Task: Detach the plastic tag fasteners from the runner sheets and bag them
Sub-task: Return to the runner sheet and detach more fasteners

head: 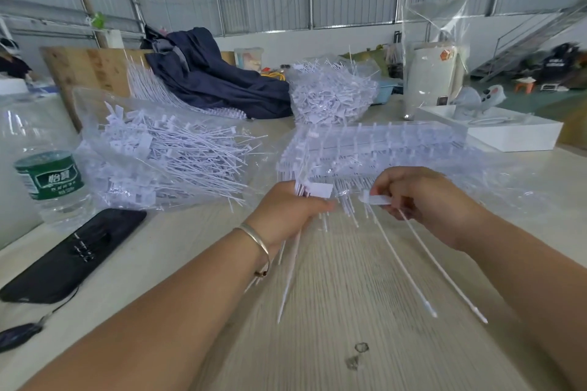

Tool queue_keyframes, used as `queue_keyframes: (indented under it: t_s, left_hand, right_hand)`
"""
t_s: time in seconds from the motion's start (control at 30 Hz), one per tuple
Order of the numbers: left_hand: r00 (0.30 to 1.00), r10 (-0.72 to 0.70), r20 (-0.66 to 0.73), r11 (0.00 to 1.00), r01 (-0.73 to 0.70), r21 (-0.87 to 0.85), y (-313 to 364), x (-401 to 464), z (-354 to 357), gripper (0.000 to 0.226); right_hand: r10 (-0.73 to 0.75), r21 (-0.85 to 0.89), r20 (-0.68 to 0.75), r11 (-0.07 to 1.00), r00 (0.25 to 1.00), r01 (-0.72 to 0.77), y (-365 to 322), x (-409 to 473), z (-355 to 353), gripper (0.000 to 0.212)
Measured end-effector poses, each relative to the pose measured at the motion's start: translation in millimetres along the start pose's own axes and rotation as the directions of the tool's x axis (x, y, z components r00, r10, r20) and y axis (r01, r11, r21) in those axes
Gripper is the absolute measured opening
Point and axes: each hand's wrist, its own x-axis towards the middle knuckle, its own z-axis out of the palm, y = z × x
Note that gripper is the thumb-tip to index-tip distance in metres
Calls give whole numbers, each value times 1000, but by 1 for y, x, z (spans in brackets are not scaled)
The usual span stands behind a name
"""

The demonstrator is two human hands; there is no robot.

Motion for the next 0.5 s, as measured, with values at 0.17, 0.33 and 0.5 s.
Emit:
queue_keyframes:
  t_s: [0.17, 0.33, 0.5]
  left_hand:
    - [992, -111, 67, 984, 119, -130, -2, -7, 7, 33]
    - [972, -137, 189, 970, 170, -172, 6, -13, 9, 36]
    - [990, -57, 127, 976, 82, -203, 5, -14, 9, 25]
  right_hand:
    - [-52, 104, 194, 994, 980, 32, 6, -2, 6, 31]
    - [-90, 71, 173, 994, 981, 79, 9, -2, 6, 28]
    - [-160, 187, 167, 974, 973, 128, 8, -2, 2, 29]
